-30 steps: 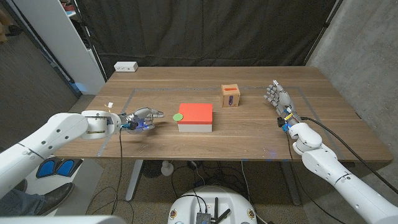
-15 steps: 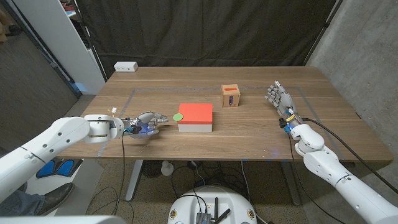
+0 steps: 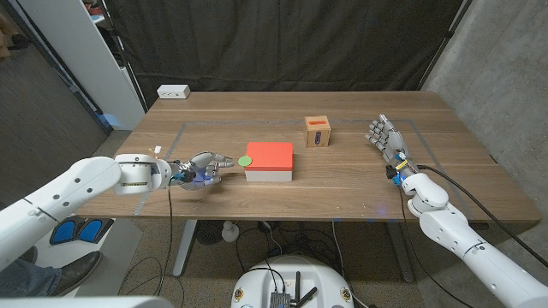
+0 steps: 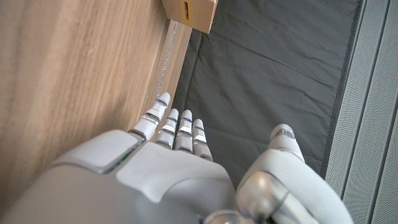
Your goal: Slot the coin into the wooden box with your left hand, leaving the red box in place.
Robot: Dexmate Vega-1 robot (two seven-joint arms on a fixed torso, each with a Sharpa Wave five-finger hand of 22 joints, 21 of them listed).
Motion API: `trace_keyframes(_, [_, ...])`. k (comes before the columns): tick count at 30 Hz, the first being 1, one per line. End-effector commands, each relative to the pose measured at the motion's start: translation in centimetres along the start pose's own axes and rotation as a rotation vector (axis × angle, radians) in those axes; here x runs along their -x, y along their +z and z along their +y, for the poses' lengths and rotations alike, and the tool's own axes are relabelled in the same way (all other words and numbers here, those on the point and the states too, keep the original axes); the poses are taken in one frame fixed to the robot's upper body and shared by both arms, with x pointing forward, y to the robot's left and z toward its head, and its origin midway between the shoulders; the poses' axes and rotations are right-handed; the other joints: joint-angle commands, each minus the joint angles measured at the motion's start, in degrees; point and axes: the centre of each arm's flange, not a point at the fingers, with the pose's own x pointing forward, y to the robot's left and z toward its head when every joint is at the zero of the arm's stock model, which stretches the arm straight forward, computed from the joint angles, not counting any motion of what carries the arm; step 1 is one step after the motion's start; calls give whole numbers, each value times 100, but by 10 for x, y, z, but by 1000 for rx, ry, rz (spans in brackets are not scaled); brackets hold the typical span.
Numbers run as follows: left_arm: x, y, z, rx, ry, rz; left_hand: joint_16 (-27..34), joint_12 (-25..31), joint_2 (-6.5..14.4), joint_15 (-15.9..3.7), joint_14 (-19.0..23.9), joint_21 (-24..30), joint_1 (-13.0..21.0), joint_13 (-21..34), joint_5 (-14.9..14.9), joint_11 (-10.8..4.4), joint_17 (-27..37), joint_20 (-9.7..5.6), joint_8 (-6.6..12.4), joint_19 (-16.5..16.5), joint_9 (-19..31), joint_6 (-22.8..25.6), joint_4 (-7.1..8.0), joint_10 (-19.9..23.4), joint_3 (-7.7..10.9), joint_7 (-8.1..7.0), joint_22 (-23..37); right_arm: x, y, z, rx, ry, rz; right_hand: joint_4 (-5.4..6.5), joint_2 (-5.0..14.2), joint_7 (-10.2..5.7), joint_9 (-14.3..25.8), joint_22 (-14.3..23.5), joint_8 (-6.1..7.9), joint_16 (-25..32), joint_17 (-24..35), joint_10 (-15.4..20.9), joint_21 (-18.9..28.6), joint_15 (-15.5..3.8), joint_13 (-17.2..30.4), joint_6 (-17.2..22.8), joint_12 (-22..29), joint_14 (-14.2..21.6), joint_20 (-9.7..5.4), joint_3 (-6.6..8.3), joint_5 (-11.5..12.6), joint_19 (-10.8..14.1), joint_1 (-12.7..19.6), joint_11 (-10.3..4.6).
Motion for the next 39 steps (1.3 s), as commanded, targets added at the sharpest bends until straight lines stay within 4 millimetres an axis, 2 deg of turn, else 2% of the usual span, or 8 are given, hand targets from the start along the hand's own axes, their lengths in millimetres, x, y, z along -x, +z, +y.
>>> trace_keyframes(1, [-5, 2, -7, 6, -26, 20, -8, -31, 70, -17, -13, -45, 22, 5, 4, -8, 43, -173, 72, 37, -14, 56, -11, 10, -28, 59, -70, 2, -2, -6, 3, -6, 12, -29, 56, -9, 27, 33, 25, 25, 15, 60, -4, 13, 17, 72, 46, 43, -3, 19, -1, 69, 19, 1])
trace_keyframes(7, [-6, -1, -10, 22, -30, 32, -37, -65, 152, -21, -39, -96, 32, -25, 9, -8, 76, -174, 100, 71, -60, 112, -5, 7, -17, 196, -220, 3, -3, -9, 10, -6, 21, -29, 58, -20, 28, 33, 25, 29, 14, 75, -10, 15, 18, 81, 49, 57, 7, 18, -1, 74, 19, 7])
trace_keyframes(15, [-3, -5, -9, 57, -30, 20, -91, -104, 206, -27, -49, -88, 10, -41, 11, -4, 93, -169, 105, 119, -129, 116, -9, -9, 8, 186, -281, 4, -4, -13, 13, -8, 33, -28, 62, -25, 28, 34, 23, 31, 13, 83, -21, 12, 19, 95, 47, 64, 29, 15, -2, 83, 17, 12])
trace_keyframes(21, [-9, -10, -10, 121, -85, 3, -106, -105, 242, -26, -49, -95, -24, -16, 11, -2, 133, -168, 103, 113, -170, 95, -1, 1, 40, 200, -300, 4, -4, -14, 20, -4, 34, -28, 63, -27, 28, 35, 20, 32, 11, 86, -26, 16, 20, 100, 45, 69, 38, 13, -2, 93, 16, -3])
trace_keyframes(39, [-11, -11, -9, 136, -74, 39, -173, -245, 318, -34, -72, -82, -90, -6, 7, 0, 214, -164, 174, 102, -147, 50, -22, -53, 159, 234, -291, 6, -4, -15, 21, -9, 41, -29, 71, -39, 29, 36, 15, 39, 9, 102, -40, 21, 22, 115, 43, 90, 47, 12, -2, 112, 19, -2])
